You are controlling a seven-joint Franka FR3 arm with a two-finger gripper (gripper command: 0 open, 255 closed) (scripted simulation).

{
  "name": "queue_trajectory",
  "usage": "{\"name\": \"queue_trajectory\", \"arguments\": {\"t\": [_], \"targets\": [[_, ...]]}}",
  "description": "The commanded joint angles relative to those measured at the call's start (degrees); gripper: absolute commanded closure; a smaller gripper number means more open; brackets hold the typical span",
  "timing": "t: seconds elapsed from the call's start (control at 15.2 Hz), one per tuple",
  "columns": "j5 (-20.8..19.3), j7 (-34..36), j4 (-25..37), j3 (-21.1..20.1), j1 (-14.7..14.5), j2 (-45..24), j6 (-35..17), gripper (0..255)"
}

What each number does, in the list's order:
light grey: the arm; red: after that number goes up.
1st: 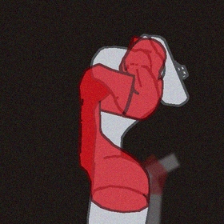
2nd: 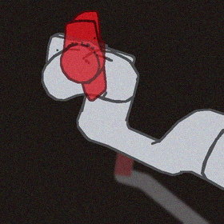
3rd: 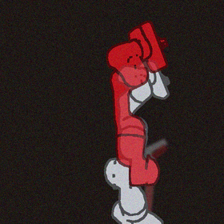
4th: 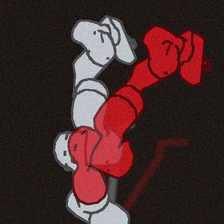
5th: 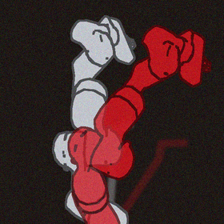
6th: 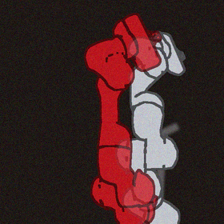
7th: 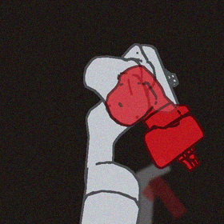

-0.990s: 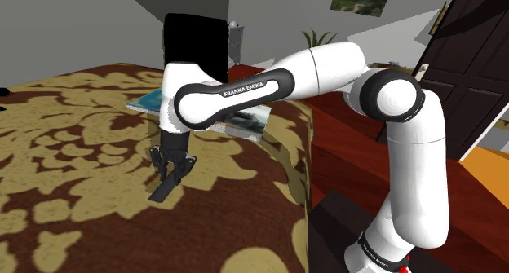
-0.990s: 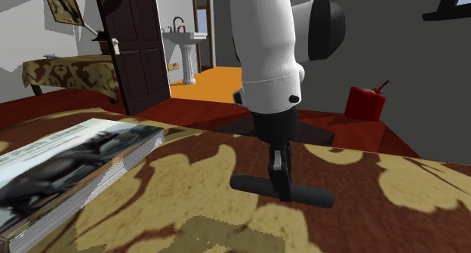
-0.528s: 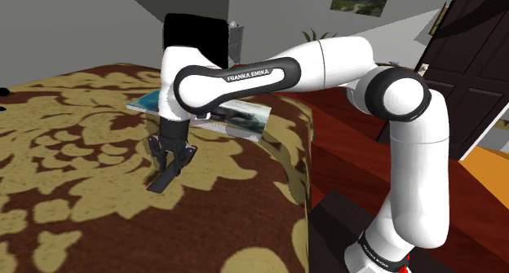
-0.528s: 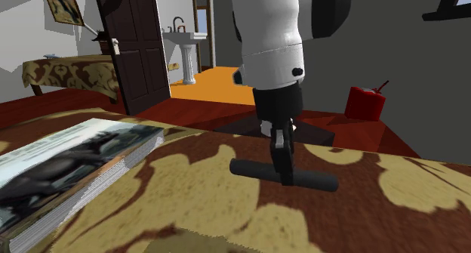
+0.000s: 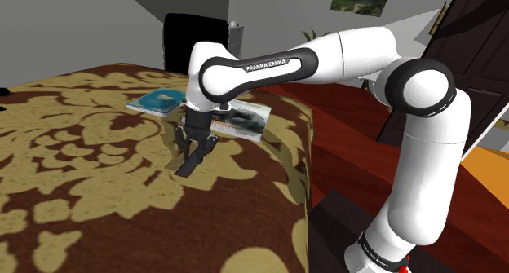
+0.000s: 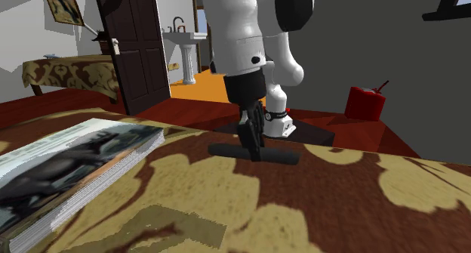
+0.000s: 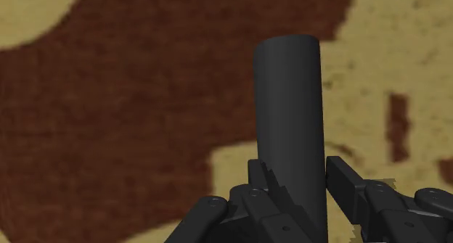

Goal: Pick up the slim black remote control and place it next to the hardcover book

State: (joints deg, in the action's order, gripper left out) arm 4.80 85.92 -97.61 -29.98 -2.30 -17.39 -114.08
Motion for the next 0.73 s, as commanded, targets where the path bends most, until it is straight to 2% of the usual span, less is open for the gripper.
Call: {"name": "queue_trajectory", "arguments": {"t": [0.0,0.66], "targets": [[1.5,-3.4,-2.6,0.6,2.6,2.4,0.1,255],[6.1,-18.4,-11.7,5.0,12.0,10.8,1.4,255]]}}
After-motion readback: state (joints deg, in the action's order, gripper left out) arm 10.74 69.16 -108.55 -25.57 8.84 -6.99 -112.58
